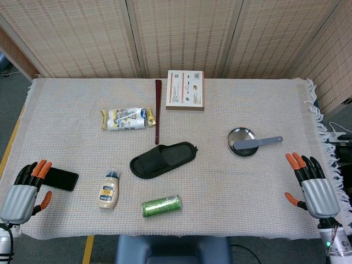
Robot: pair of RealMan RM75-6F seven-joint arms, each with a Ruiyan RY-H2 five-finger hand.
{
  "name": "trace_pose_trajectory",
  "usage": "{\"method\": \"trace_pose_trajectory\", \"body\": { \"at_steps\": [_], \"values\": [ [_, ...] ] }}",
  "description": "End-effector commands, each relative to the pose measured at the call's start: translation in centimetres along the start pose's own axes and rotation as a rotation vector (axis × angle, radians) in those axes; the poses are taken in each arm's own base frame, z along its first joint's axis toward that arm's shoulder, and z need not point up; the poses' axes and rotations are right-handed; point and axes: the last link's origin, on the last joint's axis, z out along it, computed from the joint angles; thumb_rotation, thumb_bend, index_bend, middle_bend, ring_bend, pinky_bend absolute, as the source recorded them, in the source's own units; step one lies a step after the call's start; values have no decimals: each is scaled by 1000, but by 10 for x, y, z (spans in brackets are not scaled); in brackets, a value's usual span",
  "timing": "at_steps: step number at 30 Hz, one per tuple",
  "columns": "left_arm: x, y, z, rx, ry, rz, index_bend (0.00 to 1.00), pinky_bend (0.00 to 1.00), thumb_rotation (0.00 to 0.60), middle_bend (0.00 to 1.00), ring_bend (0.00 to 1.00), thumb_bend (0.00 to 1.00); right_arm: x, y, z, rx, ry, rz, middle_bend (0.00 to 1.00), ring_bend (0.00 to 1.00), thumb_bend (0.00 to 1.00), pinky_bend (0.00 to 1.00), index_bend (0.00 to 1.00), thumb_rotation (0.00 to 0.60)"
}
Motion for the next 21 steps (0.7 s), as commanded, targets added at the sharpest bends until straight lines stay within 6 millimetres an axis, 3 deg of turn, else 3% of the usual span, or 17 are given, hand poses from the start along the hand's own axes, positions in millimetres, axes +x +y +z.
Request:
{"method": "trace_pose_trajectory", "body": {
  "at_steps": [1, 7, 12, 18, 21],
  "values": [
    [-3, 1, 1, 2, -12, 2, 0, 87, 600, 0, 0, 448, -3, 2, 1, -16, -16, -7, 0, 0, 82, 0, 0, 600],
    [-4, 7, 7, -18, -17, -12, 0, 89, 600, 0, 0, 447, -8, -2, 23, -53, -7, -12, 0, 0, 82, 20, 10, 600],
    [-4, 7, 11, -29, -20, -22, 0, 90, 600, 0, 0, 448, -5, -25, 72, 3, -26, 13, 39, 0, 91, 47, 121, 600],
    [-6, 6, 15, -38, -20, -28, 0, 90, 600, 0, 0, 447, -21, -53, 131, 31, -56, -142, 107, 0, 111, 54, 213, 600],
    [-6, 6, 15, -36, -25, -28, 0, 90, 600, 0, 0, 446, -24, -56, 138, 29, -66, -140, 116, 0, 113, 54, 214, 600]
  ]
}}
